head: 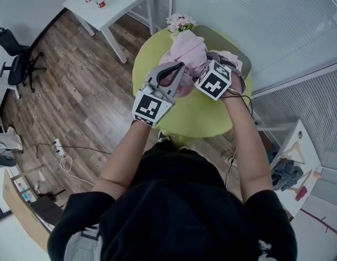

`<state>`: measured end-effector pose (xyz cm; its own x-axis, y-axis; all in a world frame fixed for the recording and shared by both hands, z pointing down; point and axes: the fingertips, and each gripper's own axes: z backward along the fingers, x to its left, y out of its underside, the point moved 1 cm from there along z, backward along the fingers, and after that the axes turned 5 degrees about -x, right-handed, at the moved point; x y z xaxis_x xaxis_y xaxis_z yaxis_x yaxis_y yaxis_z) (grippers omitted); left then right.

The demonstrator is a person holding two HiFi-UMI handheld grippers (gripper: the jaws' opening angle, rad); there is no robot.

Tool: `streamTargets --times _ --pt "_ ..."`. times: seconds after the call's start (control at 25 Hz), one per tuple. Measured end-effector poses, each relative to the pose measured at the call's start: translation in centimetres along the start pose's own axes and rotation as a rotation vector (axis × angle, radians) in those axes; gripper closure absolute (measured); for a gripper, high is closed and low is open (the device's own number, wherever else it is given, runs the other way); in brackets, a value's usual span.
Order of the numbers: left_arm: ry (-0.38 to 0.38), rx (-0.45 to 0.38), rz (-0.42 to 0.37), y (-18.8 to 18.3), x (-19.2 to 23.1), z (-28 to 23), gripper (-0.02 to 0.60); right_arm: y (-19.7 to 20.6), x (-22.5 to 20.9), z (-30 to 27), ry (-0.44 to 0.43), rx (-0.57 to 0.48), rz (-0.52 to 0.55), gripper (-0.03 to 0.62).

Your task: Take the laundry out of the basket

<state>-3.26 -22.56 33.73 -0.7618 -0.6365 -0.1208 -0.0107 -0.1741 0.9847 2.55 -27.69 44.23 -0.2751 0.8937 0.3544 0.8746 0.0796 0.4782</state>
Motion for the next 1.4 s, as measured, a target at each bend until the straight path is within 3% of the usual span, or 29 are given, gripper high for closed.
streamTargets --times 0.32,0.52,0.72,1.0,1.4 --pt "-0.084 0.032 -0.031 -1.1 -2.3 4.5 0.571 -0.7 5.1 1.1 -0.049 -0.009 0.084 0.183" --pt "-0.135 0.044 -0.026 -2.0 -3.4 8.1 0.571 -1.8 8.9 2.3 -0.080 -0.034 0.099 0.183" --pt "-0.136 0.056 -0.028 -2.1 -4.4 11.1 0.571 -2.1 13.1 2.2 -0.127 -0.041 0.069 0.183" --pt "-0.078 0.070 -0.001 -0.8 -3.6 15.2 0.571 -2.7 18.7 0.5 -0.143 0.009 0.010 0.183" --pt "0.067 0.097 0.053 1.5 -1.7 20.5 0.571 -4.6 24.6 -1.6 -0.115 0.069 -0.167 0.183"
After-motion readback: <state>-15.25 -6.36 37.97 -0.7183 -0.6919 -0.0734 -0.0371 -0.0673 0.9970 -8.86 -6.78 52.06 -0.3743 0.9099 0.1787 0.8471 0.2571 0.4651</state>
